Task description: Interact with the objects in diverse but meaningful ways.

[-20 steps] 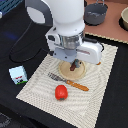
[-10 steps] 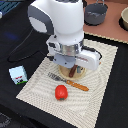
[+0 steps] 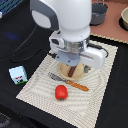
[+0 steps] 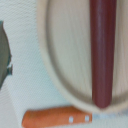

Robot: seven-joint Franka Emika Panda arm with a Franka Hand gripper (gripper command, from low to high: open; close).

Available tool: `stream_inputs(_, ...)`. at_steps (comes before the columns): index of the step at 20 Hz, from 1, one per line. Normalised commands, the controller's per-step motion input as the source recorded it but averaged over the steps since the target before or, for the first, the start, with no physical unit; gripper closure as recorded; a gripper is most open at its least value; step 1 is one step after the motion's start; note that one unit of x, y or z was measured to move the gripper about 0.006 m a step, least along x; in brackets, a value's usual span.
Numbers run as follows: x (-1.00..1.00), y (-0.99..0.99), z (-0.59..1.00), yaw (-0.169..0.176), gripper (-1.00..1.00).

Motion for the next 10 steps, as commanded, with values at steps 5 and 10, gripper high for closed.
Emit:
stream_inputs(5,-0.13,0.25,1.00,0.000,-1.00)
stream_inputs(10,-0.22,0.19,0.83,-0.008,-1.00)
